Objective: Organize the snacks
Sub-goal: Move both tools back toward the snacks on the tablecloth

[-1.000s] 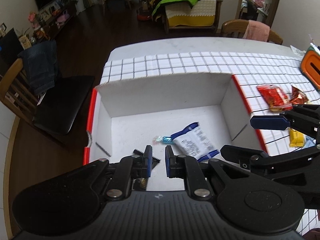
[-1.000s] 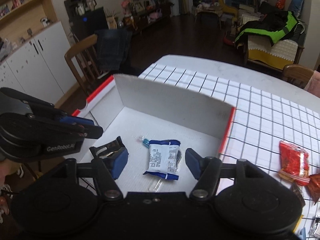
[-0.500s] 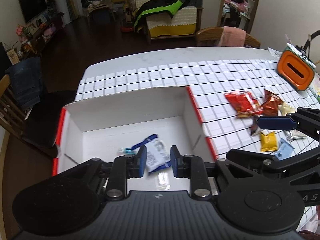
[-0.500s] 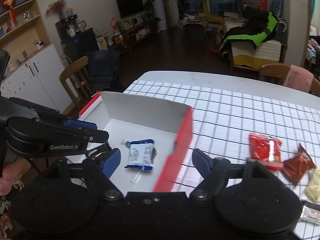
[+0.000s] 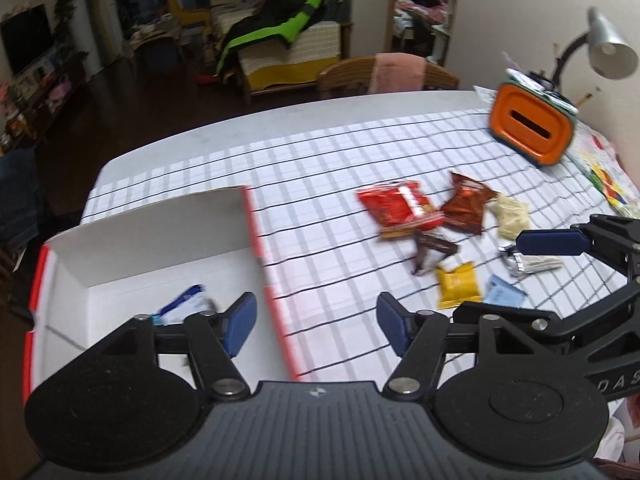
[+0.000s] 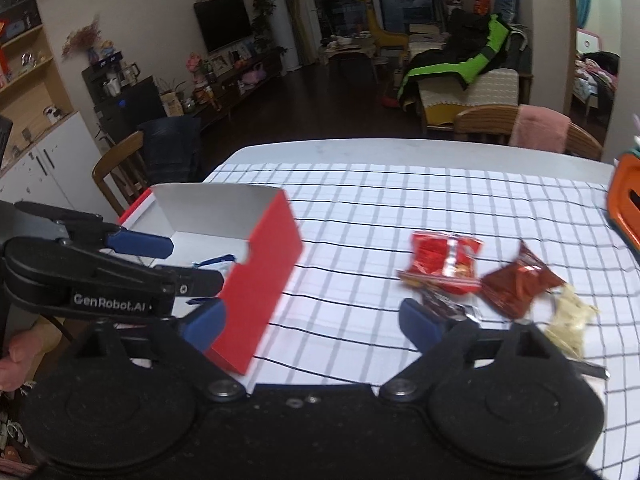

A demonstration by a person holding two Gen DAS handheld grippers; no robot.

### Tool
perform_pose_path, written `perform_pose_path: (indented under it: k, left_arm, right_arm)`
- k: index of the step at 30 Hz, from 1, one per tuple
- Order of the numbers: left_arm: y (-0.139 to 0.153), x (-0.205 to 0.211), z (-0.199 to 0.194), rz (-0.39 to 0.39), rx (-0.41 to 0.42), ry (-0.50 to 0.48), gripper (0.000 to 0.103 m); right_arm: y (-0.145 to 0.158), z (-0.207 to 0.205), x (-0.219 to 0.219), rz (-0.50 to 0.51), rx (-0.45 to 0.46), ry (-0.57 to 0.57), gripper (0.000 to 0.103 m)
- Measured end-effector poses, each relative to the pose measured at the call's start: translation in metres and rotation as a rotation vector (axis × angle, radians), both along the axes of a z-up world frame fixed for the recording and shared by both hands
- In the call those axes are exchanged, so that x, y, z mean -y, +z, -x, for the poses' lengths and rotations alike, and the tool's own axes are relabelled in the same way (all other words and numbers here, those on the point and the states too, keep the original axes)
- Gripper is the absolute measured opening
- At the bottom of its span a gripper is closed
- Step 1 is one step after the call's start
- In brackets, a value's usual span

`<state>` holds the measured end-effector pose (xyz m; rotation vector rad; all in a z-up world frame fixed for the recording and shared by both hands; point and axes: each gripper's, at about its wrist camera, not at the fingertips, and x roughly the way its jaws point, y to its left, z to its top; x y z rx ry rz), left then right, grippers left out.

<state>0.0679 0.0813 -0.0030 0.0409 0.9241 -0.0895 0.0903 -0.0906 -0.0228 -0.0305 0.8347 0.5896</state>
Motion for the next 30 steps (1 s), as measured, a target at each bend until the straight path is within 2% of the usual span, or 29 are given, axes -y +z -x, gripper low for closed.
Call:
perform_pose_path:
  k: [2, 4, 12, 21, 30]
  left_arm:
    - [-0.002, 0.015, -0.002, 0.002, 0.006, -0.015, 0.076]
    - [-0.004, 0.03, -0.005, 0.004, 0.007, -0.03, 0.078]
    - [-0.022, 0.08, -0.028, 0.012, 0.02, -0.093, 0.083]
    - [-0.06, 0.116, -0.07, 0.006, -0.052, -0.122, 0.083]
    - [-0.091, 0.131, -0.108, 0.005, -0.129, -0.117, 0.083]
  right_arm:
    - [-0.002, 0.001, 0.019, 0.001, 0.002, -0.012, 0.096]
    - [-0.003, 0.001, 0.037, 0.003, 0.004, -0.028, 0.102]
    - [-0.016, -0.007, 0.104, 0.031, 0.009, -0.05, 0.103]
    - [-0.052, -0.03, 0.158, 0.152, 0.048, 0.031, 0.103]
    - [-0.102, -0.076, 0.183, 0.237, -0.02, 0.182, 0.1]
